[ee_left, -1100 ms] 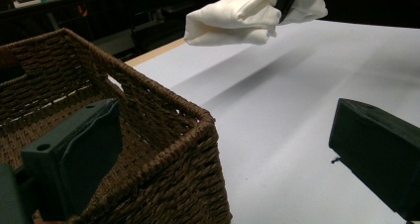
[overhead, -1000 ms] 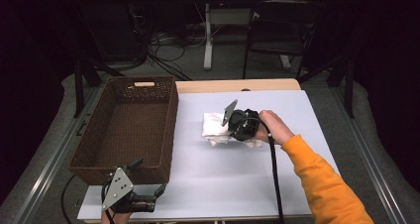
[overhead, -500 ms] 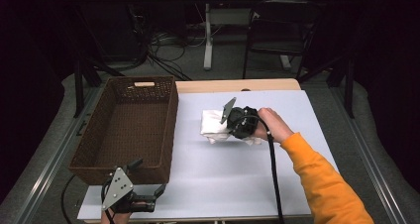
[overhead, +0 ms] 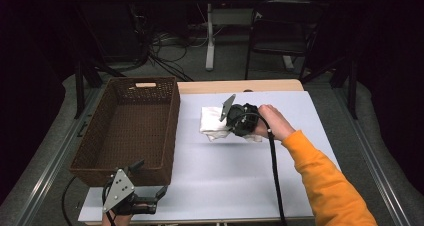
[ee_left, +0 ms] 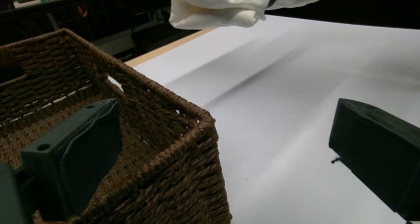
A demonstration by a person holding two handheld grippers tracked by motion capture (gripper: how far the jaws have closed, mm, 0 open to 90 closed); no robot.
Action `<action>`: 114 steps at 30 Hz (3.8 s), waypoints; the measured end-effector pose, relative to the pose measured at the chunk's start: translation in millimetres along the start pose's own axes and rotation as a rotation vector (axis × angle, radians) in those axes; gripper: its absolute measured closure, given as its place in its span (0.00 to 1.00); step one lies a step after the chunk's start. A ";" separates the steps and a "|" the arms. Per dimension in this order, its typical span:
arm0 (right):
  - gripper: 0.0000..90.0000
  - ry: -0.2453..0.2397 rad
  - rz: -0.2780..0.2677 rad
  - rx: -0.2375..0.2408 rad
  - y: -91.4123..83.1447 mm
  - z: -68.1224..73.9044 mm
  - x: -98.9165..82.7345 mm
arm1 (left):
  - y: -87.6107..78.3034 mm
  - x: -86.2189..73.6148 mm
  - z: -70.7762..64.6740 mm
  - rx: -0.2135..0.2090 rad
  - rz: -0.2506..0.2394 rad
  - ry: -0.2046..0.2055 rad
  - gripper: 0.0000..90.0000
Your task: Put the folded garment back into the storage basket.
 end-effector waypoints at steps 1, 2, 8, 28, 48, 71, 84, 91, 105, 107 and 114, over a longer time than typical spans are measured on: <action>0.75 -0.007 0.000 -0.001 -0.5 -0.6 0.9 | 0.0 -0.1 0.0 0.001 0.001 0.000 0.00; 0.75 -0.009 0.000 -0.004 -1.2 -0.8 1.7 | 0.0 -0.1 0.0 0.000 0.001 0.002 0.00; 0.75 -0.016 -0.005 -0.007 -2.7 -2.1 5.9 | -0.1 0.1 0.2 0.000 -0.001 0.002 0.00; 0.75 -0.015 -0.019 -0.024 -7.2 -7.6 16.4 | 0.0 0.3 0.0 -0.001 -0.002 0.003 0.00; 0.75 -0.020 -0.035 -0.046 -10.8 -16.0 29.7 | 0.0 0.3 -0.1 -0.002 -0.003 0.004 0.00; 0.75 -0.024 -0.032 -0.066 -11.0 -23.0 37.2 | 0.2 0.0 -0.4 -0.003 -0.004 -0.002 0.00; 0.75 -0.037 -0.040 -0.071 -13.4 -23.2 45.5 | 0.0 0.1 0.0 -0.003 -0.004 0.004 0.00; 0.75 -0.035 -0.041 -0.075 -14.9 -23.4 49.3 | -0.2 0.3 -0.2 -0.003 -0.005 0.003 0.00; 0.75 -0.051 -0.050 -0.075 -14.4 -21.8 59.0 | -0.4 0.4 -0.3 -0.003 -0.006 0.004 0.00; 0.75 -0.052 -0.052 -0.077 -15.0 -22.4 60.8 | -0.4 0.3 -0.1 -0.003 -0.006 0.004 0.00; 0.75 -0.049 -0.067 -0.085 -19.4 -22.7 68.9 | -1.0 0.8 -0.6 0.000 -0.010 0.004 0.00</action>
Point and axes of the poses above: each handheld gripper's, and its own axes: y roughly forward along the jaws, x roughly out of its top, z roughly to its left, the point moved 8 cm from there along y, roughly forward along the jaws, and after that the axes turned 12 degrees about -x, right-handed, at the moved point
